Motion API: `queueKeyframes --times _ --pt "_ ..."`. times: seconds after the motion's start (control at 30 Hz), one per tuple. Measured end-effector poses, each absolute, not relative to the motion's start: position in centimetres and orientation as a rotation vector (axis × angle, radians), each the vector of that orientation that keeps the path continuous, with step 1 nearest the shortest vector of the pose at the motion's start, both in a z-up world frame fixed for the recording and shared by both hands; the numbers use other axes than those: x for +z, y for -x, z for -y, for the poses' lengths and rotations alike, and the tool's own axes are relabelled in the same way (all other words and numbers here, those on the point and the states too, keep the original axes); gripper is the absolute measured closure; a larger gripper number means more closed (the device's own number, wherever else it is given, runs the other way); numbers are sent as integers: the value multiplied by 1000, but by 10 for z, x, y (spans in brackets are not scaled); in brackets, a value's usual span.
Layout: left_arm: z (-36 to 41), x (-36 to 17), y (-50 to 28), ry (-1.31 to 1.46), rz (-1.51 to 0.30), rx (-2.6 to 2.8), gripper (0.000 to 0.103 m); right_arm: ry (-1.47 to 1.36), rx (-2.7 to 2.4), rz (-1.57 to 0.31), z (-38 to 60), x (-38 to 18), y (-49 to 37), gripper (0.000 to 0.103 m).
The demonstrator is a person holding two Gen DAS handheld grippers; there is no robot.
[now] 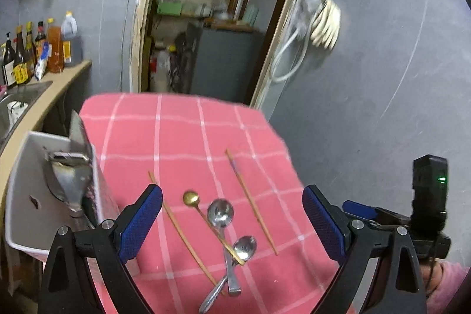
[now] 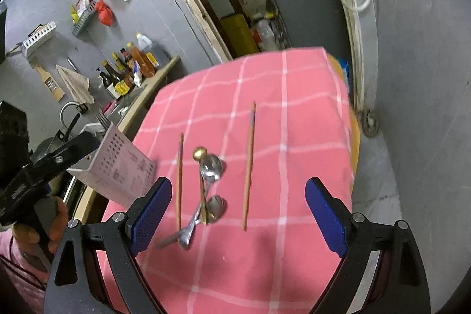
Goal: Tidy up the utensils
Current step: 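Move both open grippers back over the remaining utensils on the tablecloth, then close the left gripper on the gold spoon while the right gripper closes on a silver spoon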
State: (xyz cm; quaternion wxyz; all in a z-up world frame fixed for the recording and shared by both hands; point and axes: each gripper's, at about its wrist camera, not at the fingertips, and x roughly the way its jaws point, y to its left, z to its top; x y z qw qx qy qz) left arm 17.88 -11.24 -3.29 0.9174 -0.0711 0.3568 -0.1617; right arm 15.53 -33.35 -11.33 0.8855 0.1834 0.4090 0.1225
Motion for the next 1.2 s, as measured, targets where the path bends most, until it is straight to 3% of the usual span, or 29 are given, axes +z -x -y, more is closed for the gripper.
queueKeyframes --times 0.1,0.33,0.67,0.77,0.93,1.2 --pt "122 -49 -191 111 -808 -274 7 -404 291 -895 334 -133 -160 16" --pt "138 -68 -212 -25 -860 -170 7 -401 378 -948 325 -160 -184 36" --pt "149 -65 -230 -121 -841 -128 10 -395 459 -957 321 -176 -211 38" --pt "153 -66 -233 -125 -845 -137 11 -382 486 -953 317 -178 -217 50" --pt "158 -76 -243 -105 -904 -147 26 -372 501 -944 318 -179 -225 62" --pt "154 -103 -261 -13 -1030 -142 46 -379 497 -936 326 -180 -236 68"
